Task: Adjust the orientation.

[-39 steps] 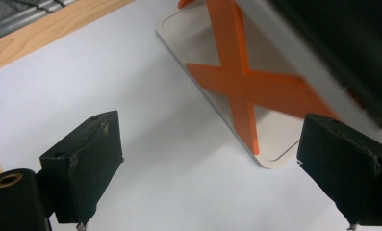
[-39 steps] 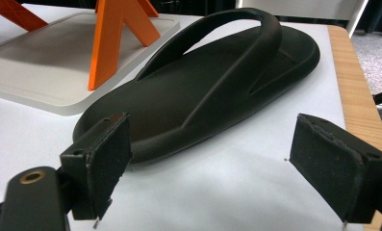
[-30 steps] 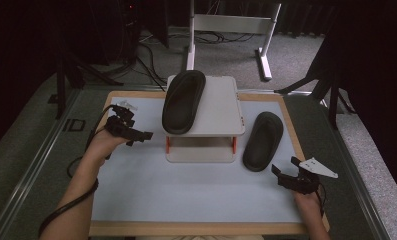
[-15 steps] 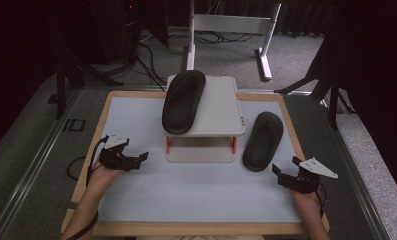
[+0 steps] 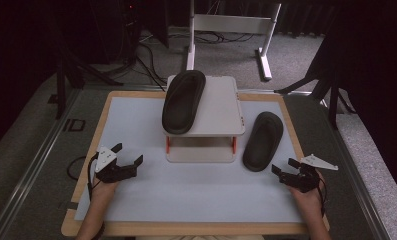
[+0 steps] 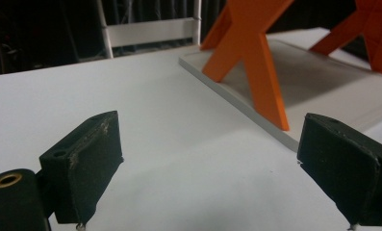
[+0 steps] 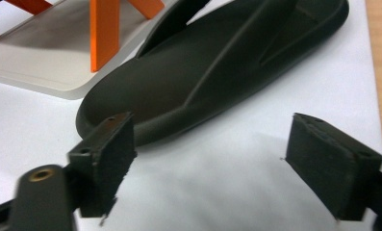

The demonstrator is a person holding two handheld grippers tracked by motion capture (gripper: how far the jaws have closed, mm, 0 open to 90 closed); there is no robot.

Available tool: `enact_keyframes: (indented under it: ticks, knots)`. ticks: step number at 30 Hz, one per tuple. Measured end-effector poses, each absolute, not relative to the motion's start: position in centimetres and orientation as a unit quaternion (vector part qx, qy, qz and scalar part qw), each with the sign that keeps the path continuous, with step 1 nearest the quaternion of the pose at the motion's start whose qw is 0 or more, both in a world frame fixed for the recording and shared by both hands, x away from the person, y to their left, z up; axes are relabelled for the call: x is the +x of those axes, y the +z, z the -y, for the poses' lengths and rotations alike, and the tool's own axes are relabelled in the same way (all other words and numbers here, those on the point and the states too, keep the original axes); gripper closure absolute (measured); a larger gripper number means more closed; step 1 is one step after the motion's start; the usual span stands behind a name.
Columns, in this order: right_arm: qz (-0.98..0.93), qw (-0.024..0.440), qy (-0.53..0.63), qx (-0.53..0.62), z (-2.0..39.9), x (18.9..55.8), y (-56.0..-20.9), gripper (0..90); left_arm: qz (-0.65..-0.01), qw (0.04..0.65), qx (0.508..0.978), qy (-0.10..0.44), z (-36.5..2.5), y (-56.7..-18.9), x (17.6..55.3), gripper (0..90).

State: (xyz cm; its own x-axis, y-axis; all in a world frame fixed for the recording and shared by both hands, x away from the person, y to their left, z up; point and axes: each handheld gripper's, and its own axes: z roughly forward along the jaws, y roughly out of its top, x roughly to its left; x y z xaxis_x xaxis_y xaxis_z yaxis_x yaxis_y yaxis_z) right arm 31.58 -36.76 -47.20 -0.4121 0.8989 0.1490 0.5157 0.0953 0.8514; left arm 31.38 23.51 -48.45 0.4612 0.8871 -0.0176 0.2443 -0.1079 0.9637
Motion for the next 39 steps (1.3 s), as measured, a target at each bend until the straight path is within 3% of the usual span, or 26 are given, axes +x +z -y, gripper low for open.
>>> enact_keyframes:
  ticks: [6,13,22,28,39]
  knots:
    - [-0.744,0.176,0.405,0.501,36.6,32.4,-46.8,22.9,-0.407,0.525,0.684,0.301,-23.5,-48.6,31.4,9.0]
    - [-0.761,0.17,0.387,0.491,36.7,33.5,-44.7,23.2,-0.403,0.52,0.69,0.301,-23.5,-48.6,31.2,8.9]
    - [-0.789,0.154,0.33,0.494,37.6,38.8,-40.8,32.2,-0.401,0.512,0.688,0.322,-23.3,-48.7,30.2,9.0]
    - [-0.827,0.126,0.267,0.479,36.7,42.4,-38.4,32.7,-0.4,0.503,0.691,0.331,-22.9,-48.7,30.0,9.0]
    - [-0.836,0.096,0.16,0.517,34.6,47.4,-38.8,32.9,-0.403,0.501,0.691,0.331,-22.8,-48.7,30.0,9.1]
